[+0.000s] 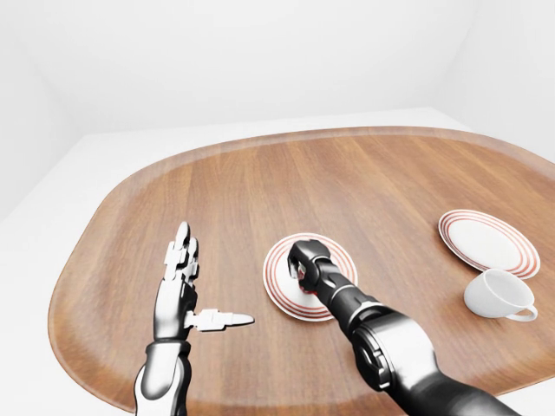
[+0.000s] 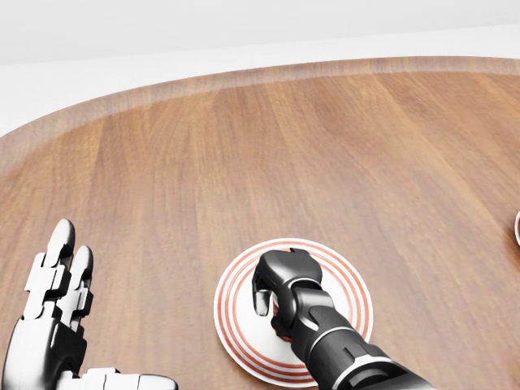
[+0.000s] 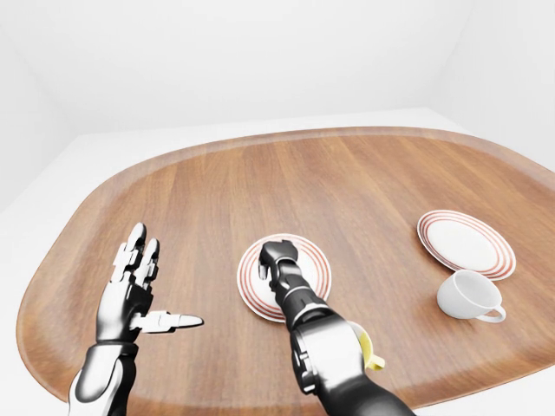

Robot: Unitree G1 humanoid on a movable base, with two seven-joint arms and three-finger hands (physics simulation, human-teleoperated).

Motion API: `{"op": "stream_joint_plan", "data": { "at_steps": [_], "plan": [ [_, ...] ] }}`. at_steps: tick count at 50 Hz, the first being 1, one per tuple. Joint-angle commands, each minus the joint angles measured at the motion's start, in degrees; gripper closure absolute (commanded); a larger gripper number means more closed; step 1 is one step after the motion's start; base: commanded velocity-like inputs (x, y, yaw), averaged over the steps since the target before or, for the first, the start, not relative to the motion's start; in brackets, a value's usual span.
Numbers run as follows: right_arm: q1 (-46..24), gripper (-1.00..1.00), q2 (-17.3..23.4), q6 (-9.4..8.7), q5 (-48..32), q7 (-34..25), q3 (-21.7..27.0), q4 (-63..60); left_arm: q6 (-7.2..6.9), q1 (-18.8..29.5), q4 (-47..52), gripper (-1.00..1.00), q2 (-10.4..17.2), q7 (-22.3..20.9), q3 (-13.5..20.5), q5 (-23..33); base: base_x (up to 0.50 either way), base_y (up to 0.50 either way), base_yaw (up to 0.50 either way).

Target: Put the red mug on the left plate.

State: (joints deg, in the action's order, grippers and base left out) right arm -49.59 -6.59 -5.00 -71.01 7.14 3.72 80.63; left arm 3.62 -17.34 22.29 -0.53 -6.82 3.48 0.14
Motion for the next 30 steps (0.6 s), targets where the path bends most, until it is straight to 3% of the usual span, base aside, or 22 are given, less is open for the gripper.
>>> {"op": "stream_joint_plan", "data": {
  "at_steps": [1, 2, 24, 30],
  "plan": [
    [1.0, 0.58, -0.1, 0.0, -0.6, 0.5, 0.4, 0.1, 0.0, 0.1, -0.1, -1.0, 0.0, 0.0, 0.0, 0.0, 0.0, 0.0, 0.0],
    [0.9, -1.0, -0.2, 0.0, 0.1, -1.1, 0.9, 0.1, 0.03, 0.1, 0.0, -1.0, 0.0, 0.0, -0.1, 0.1, 0.0, 0.0, 0.0],
    [1.6, -1.0, -0.2, 0.0, -2.0, -3.6, -0.3, 0.1, 0.3, -0.2, 0.0, -1.0, 0.0, 0.1, -0.2, 0.3, 0.0, 0.0, 0.0],
    [-4.5, -1.0, 1.2, 0.66, 2.3, -3.5, -0.6, -0.8, 0.26, -0.4, 0.4, -1.0, 0.0, -0.1, 0.2, -0.1, 0.0, 0.0, 0.0]
  ]
}}
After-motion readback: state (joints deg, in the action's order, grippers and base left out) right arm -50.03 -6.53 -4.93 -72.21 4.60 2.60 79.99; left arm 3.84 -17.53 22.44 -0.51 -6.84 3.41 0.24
